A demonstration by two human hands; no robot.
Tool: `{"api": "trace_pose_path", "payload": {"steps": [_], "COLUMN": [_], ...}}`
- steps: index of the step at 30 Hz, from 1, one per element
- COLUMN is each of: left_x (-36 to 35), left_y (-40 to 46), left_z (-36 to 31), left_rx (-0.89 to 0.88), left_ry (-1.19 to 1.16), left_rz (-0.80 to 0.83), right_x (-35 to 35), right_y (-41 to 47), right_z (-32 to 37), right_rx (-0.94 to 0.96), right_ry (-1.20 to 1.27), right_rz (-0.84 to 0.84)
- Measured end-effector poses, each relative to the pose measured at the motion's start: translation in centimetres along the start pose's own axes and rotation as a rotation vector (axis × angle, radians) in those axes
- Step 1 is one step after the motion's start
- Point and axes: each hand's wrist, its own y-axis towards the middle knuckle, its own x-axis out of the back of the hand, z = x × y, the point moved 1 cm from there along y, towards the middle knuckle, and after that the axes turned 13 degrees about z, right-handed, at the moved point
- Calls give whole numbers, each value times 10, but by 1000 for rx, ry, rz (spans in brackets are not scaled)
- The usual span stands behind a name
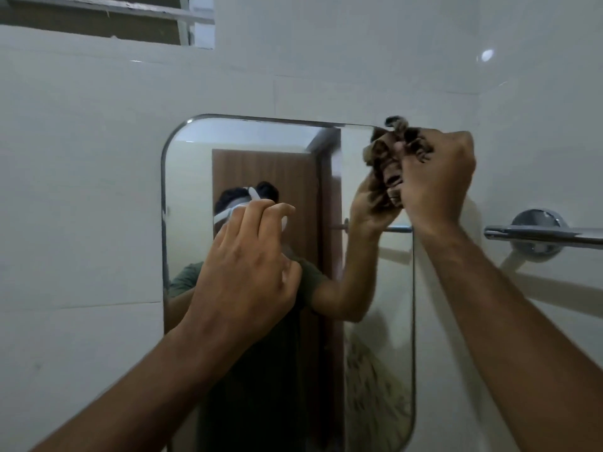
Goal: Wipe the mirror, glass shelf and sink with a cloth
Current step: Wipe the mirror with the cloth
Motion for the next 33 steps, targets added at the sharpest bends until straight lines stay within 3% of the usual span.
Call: {"api": "trace_pose_path", "payload": {"steps": [5, 14, 19, 25, 33], "left_x": [1, 25, 39, 40, 41], "left_y": [-5, -34, -45, -53, -67], "left_z": [5, 34, 62, 84, 100], "left_rx": [27, 152, 213, 294, 324], "left_ry": [-31, 73, 78, -9, 15], "left_rz": [10, -82, -101, -170, -139], "right_x": [-11, -71, -73, -87, -92], "right_y": [1, -51, -38, -82, -54], "right_z": [22, 121, 129, 146, 166], "right_rx": [6, 485, 370, 655, 536], "right_ry": [5, 35, 70, -88, -25], "right_rz": [31, 305, 241, 465, 314]}}
